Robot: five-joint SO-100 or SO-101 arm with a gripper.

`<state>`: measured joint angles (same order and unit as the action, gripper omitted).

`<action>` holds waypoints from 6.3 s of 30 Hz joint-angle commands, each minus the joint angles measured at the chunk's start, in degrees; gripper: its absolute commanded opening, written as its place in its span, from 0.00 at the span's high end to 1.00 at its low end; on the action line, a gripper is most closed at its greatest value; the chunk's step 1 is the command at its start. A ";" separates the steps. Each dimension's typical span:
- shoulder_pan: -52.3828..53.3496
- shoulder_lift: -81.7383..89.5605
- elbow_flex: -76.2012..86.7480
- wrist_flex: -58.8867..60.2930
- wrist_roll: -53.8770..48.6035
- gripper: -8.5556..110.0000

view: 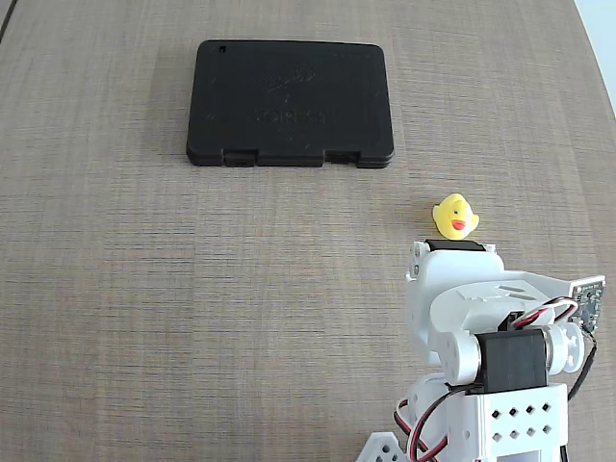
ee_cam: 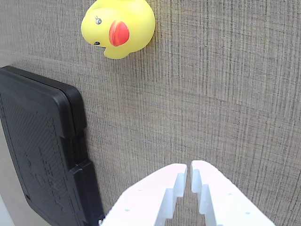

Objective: Grasp a duck and put it on the black surface.

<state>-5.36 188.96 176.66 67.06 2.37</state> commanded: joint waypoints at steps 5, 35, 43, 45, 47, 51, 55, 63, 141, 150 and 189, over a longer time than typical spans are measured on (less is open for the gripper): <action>-0.18 3.69 -0.53 -0.09 0.18 0.93; -0.35 -11.87 -5.71 -6.33 -0.62 0.90; 0.00 -48.43 -26.02 -14.24 0.09 0.68; 0.00 -56.34 -31.38 -14.94 0.26 0.65; 0.26 -64.34 -36.21 -14.85 0.26 0.64; 4.22 -79.19 -43.33 -14.33 0.26 0.64; 10.46 -89.65 -47.81 -14.33 0.26 0.64; 13.71 -96.59 -52.12 -13.89 0.35 0.64; -14.85 -125.86 -104.77 -7.21 0.44 0.88; -14.50 -125.07 -104.06 -6.94 1.76 0.72; -2.37 -20.48 -16.70 -6.33 6.33 0.92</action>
<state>-6.94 161.46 157.15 60.64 9.05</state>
